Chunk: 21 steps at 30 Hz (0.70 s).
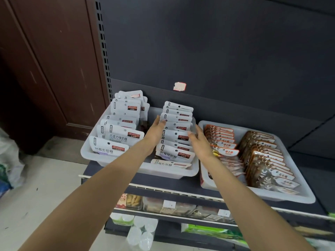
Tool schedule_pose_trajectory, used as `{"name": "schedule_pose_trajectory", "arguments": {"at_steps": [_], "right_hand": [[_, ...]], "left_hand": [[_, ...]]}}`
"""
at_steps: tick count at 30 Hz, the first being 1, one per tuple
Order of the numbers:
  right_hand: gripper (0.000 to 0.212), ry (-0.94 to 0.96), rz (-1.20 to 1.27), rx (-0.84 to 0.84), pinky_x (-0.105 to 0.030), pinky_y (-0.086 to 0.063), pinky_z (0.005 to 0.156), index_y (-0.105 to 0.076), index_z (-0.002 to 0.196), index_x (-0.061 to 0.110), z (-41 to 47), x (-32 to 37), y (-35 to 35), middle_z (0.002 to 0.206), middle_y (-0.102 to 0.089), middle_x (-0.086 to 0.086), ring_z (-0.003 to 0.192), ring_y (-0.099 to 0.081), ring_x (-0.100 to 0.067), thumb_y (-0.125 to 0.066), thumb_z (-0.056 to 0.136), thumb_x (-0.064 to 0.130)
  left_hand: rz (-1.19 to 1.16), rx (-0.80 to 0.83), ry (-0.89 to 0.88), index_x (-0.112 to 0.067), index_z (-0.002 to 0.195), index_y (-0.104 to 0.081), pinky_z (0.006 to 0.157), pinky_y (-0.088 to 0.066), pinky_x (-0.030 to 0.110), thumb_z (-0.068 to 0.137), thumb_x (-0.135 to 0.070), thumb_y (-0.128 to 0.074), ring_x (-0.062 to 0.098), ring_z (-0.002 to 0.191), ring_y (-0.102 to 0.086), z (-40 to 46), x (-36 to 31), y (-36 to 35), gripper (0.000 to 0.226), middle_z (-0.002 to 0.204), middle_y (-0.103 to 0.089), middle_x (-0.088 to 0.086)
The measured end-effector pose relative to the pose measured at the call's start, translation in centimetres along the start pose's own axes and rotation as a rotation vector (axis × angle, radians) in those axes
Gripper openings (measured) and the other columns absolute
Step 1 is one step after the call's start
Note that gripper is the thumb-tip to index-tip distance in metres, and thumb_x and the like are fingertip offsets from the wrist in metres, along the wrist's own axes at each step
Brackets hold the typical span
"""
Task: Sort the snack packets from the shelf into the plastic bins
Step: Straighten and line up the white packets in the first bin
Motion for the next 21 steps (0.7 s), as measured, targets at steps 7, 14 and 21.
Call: {"name": "schedule_pose_trajectory", "arguments": {"at_steps": [7, 14, 21], "right_hand": [[0.054, -0.062, 0.205, 0.139, -0.036, -0.030, 0.110, -0.016, 0.151, 0.029, 3.0, 0.1, 0.0, 0.151, -0.035, 0.000, 0.139, -0.034, -0.022, -0.037, 0.102, 0.032], [0.036, 0.073, 0.139, -0.053, -0.025, -0.038, 0.089, -0.037, 0.135, 0.021, 2.1, -0.9, 0.7, 0.132, -0.052, 0.000, 0.117, -0.051, -0.015, -0.044, 0.100, 0.027], [0.045, 0.147, -0.078, 0.103, -0.025, -0.033, 0.100, -0.029, 0.146, 0.028, 4.9, -0.2, 0.9, 0.147, -0.039, -0.001, 0.133, -0.039, -0.019, -0.039, 0.102, 0.026]], "left_hand": [[0.000, -0.086, 0.031, -0.024, 0.145, -0.036, 0.107, -0.032, 0.035, 0.102, -0.030, -0.032, 0.026, 0.131, -0.041, 2.2, -0.7, 0.2, 0.043, 0.145, -0.042, 0.003], [0.010, -0.013, -0.145, -0.022, 0.138, -0.044, 0.098, -0.032, 0.029, 0.101, -0.033, -0.037, 0.016, 0.125, -0.044, 1.1, -0.5, -0.6, 0.039, 0.134, -0.052, 0.000], [0.380, -0.068, -0.230, -0.020, 0.137, -0.041, 0.089, -0.033, 0.024, 0.101, -0.036, -0.038, 0.019, 0.113, -0.050, 2.0, -2.4, -0.5, 0.040, 0.126, -0.052, 0.006]]}}
Point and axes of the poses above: each hand's wrist, its own z-axis towards the middle knuckle, its own y-axis out of the back of the hand, x = y × z, the point moved 4 cm from there along z, towards the middle knuckle
